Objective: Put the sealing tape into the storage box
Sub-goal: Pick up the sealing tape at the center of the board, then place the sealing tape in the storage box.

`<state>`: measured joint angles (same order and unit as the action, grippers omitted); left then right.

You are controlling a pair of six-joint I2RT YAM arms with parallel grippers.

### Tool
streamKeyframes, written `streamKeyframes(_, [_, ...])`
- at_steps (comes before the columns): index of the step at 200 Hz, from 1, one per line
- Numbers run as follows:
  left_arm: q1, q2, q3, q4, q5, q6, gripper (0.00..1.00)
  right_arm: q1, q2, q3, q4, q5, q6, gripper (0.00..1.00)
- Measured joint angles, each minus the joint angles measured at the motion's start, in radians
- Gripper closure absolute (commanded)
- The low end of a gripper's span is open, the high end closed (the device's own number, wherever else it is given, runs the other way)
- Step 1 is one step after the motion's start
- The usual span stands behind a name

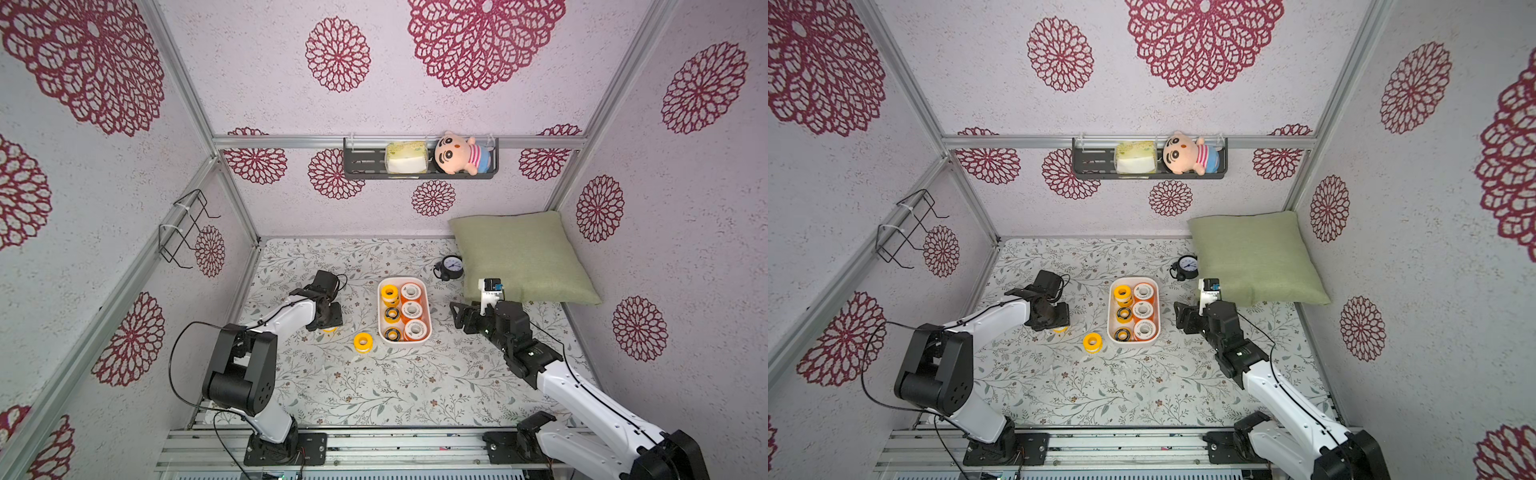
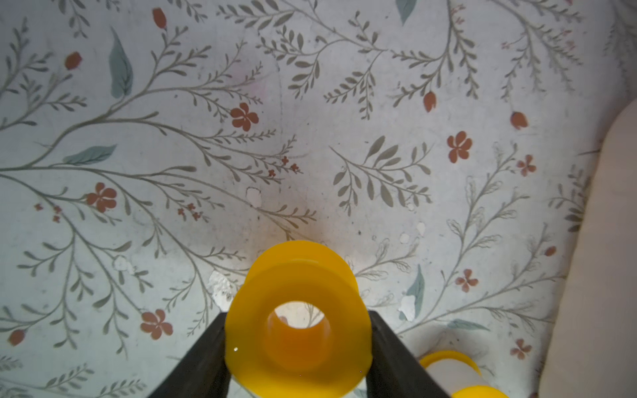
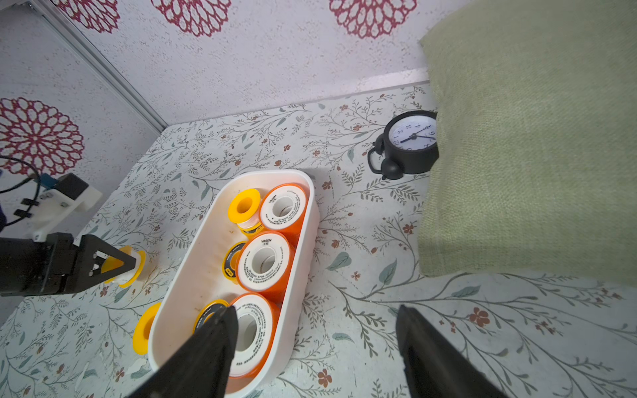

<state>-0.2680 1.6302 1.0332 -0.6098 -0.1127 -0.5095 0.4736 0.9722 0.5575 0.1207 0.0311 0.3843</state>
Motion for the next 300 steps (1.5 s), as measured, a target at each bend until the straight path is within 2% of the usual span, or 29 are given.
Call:
streamKeyframes(23, [-0.035,-0.014,0.06,-0.016,0.011,-0.005,0.4,0.0,0.0,0.0,0.0,-0.001,0.0,0.21])
streamKeyframes(63, [-0.159,-0.003,0.211,-0.05,0.017,-0.007,0.4,0.0,0.003,0.0,0.001,-0.002,0.001,0.21])
streamKeyframes(95, [-0.25,0.065,0.327,-0.066,0.019,0.001,0.39,0.0,0.014,-0.001,0.002,-0.007,0.002,0.2])
streamKeyframes(135, [-0.32,0.172,0.416,-0.088,0.03,0.02,0.39,0.0,0.016,-0.012,0.002,-0.009,0.004,0.2])
streamKeyframes(201, [-0.357,0.296,0.514,-0.116,0.077,0.045,0.4,0.0,0.016,-0.012,0.002,-0.009,0.008,0.2])
streamKeyframes(300, [-0.364,0.389,0.569,-0.167,0.073,0.061,0.39,-0.001,0.014,-0.012,0.001,-0.008,0.008,0.19])
